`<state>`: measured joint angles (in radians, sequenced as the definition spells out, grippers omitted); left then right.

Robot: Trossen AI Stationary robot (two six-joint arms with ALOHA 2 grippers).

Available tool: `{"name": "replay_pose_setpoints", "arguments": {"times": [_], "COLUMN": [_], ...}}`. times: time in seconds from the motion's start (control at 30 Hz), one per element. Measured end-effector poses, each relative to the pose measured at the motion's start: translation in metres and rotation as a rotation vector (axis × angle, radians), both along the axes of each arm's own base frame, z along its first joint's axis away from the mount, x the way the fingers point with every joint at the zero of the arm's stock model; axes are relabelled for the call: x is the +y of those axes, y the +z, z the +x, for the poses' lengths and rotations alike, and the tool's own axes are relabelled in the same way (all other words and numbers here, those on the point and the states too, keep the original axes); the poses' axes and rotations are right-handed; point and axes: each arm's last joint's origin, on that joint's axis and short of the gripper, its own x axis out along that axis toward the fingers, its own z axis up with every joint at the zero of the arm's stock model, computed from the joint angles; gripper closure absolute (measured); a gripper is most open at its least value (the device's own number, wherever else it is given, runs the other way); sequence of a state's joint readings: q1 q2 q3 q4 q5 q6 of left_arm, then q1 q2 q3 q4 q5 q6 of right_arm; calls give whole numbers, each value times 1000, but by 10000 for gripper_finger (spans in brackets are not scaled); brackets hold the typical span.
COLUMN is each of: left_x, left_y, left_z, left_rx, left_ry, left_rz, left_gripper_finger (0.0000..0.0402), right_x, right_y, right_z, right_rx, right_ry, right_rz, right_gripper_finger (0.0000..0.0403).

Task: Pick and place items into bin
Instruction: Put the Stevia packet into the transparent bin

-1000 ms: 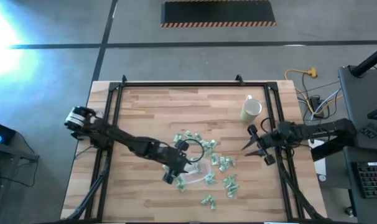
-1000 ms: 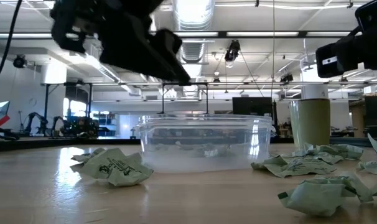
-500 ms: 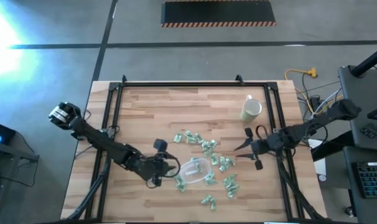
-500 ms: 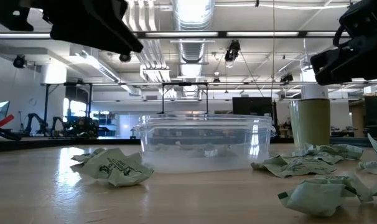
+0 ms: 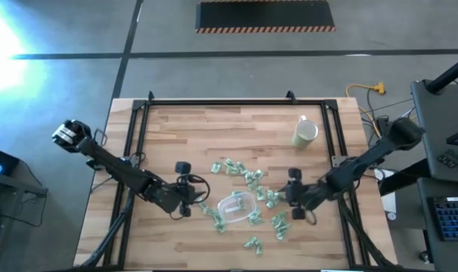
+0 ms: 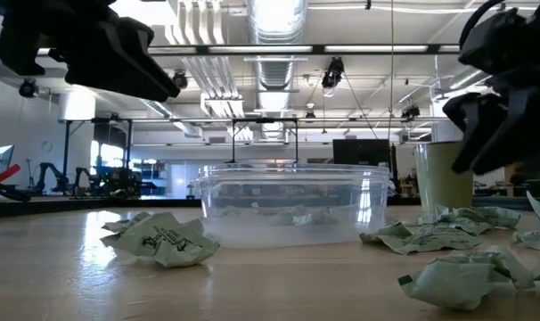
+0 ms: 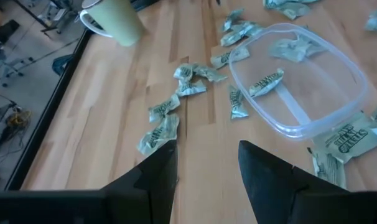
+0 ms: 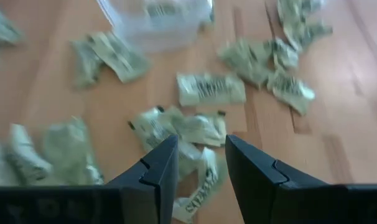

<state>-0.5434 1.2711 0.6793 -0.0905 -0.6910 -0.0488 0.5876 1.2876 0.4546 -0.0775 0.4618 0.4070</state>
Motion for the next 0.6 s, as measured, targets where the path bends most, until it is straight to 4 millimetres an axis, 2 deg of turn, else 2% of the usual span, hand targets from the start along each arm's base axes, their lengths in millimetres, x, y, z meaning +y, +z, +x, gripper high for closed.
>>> {"name": "replay_pose_setpoints", "arguments": {"times": [0.3,0.6], "left_x": [3,3], "left_y": [-6,-6], "left_z": [-6,-6], "left_rx": [7,6], "left_ry": [10,10], "left_rz": [-14,-14], "left_gripper_finger": [247,247], "right_x": [22,20], "right_y": [-14,-9], "right_z": [28,27], "right_rx": [196,208], "right_ry": [-72,-111], "right_rz": [-129,-149], "right_gripper_finger": [280,296]}}
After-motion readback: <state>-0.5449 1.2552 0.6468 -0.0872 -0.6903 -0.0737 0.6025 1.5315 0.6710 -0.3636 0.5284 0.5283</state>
